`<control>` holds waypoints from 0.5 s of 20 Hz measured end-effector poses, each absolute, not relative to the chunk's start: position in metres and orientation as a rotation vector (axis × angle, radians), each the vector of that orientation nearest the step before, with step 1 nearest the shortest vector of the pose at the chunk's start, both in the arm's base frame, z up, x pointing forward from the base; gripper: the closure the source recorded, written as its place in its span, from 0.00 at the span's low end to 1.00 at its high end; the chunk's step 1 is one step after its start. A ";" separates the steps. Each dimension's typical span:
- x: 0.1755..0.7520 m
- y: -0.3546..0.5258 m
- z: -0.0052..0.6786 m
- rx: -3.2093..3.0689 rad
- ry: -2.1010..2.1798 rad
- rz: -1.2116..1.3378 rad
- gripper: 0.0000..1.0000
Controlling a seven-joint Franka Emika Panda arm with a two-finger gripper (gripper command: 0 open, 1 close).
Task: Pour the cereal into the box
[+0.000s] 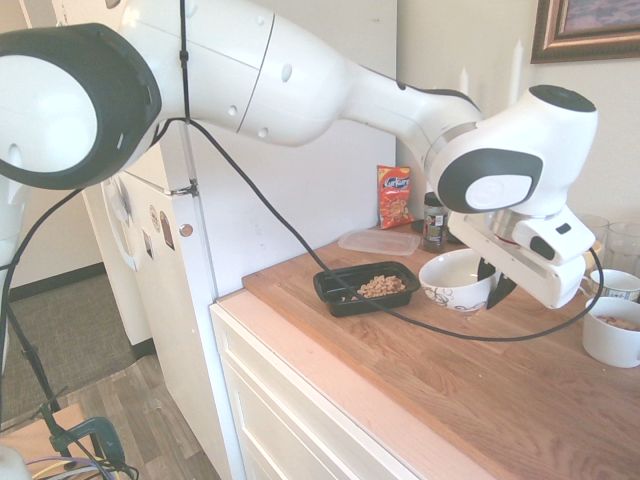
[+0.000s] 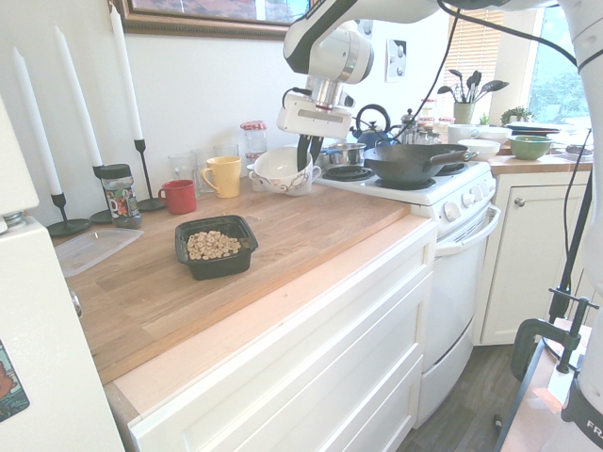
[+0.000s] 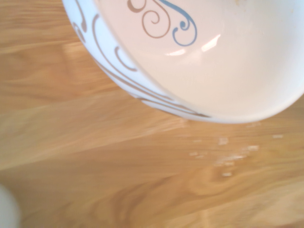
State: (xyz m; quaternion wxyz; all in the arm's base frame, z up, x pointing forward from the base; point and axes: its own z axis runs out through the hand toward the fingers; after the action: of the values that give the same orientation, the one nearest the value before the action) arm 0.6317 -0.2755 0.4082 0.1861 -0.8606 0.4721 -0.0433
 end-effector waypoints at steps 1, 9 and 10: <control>0.630 -0.280 0.401 -2.381 1.303 -0.092 1.00; 0.632 -0.314 0.357 -2.203 1.204 0.059 1.00; 0.633 -0.317 0.353 -2.209 1.210 0.059 1.00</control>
State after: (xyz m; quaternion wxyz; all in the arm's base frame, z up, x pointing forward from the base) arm 0.6335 -0.3172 0.3531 0.3060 -0.8348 0.4572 0.0221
